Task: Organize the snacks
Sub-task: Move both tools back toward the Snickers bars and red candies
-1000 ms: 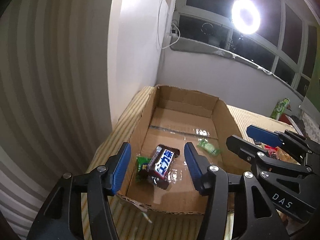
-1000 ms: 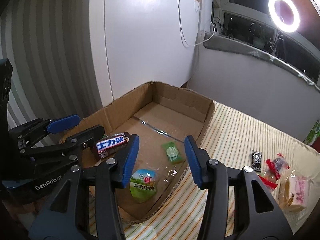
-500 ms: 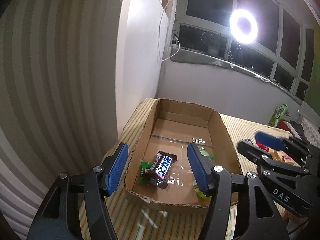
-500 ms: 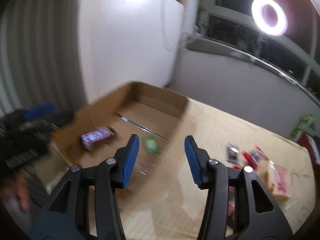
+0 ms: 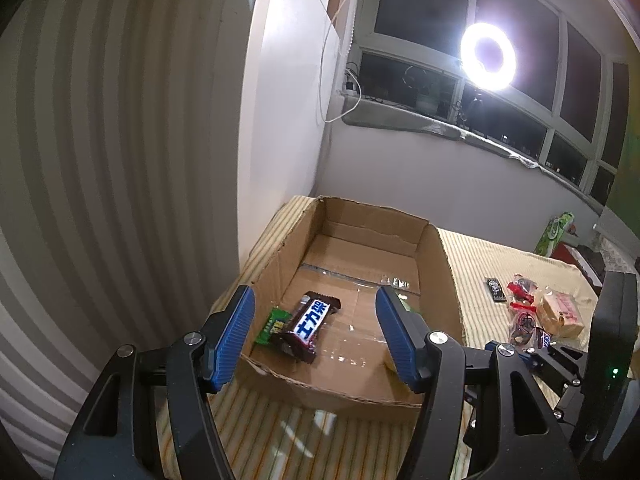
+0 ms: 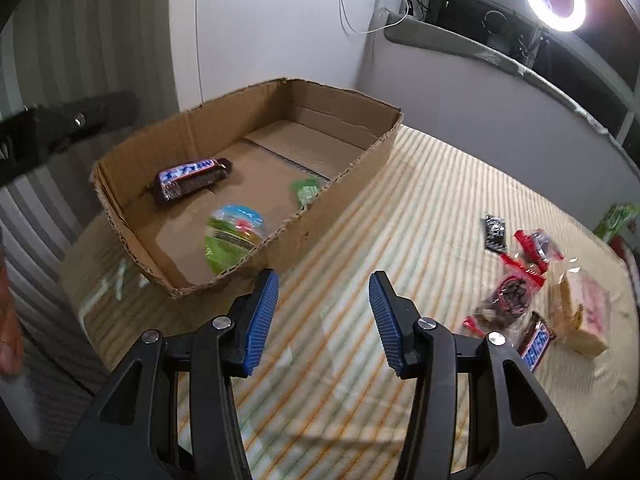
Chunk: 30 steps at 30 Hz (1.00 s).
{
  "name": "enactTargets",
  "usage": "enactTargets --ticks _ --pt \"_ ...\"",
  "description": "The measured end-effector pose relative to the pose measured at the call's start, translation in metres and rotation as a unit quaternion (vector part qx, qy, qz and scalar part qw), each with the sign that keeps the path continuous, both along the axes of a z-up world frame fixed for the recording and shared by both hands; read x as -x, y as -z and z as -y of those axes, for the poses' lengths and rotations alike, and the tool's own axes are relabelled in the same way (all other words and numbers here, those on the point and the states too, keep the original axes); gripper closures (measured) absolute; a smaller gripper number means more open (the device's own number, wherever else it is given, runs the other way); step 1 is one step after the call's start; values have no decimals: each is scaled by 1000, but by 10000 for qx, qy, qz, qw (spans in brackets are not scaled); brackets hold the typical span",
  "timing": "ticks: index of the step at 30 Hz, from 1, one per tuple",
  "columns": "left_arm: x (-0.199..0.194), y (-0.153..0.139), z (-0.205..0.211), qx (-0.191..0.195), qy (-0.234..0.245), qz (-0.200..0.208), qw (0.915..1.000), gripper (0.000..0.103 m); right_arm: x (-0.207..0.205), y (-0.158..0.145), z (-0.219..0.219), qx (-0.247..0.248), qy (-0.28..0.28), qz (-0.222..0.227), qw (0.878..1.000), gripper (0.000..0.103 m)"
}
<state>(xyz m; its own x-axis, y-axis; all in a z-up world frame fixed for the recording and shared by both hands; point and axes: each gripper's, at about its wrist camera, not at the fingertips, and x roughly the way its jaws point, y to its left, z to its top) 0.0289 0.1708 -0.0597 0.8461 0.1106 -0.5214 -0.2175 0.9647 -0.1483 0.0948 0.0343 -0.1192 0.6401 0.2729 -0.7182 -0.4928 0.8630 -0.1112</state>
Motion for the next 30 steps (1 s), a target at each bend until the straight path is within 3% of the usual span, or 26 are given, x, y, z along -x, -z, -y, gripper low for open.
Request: enactTargets --ticks 2,6,8,11,13,18,24,30 --pt "1 -2 1 -19 -19 -1 10000 41 -2 -12 11 -230 101 75 9997 54" --pt "5 -10 6 -150 -11 56 9999 41 14 -53 14 -533 -58 659 9964 53" --pt "6 -18 8 -216 -26 135 9997 41 23 -74 14 -770 -177 918 9926 43" --pt "11 -31 14 -375 -87 257 9989 39 32 -88 15 -981 -353 1104 9884 38" --pt "13 -35 19 -445 -102 286 9985 33 34 -87 20 -1059 -396 1091 9876 38" --pt "9 -32 44 -635 27 161 9978 33 34 -69 56 -1224 -162 887 9884 38" --pt "-11 -17 101 -881 503 -132 9947 32 25 -53 138 -1374 569 781 9858 38" --pt "-34 -1 164 -891 1129 -362 9889 31 25 -41 218 -1330 1361 702 9792 38"
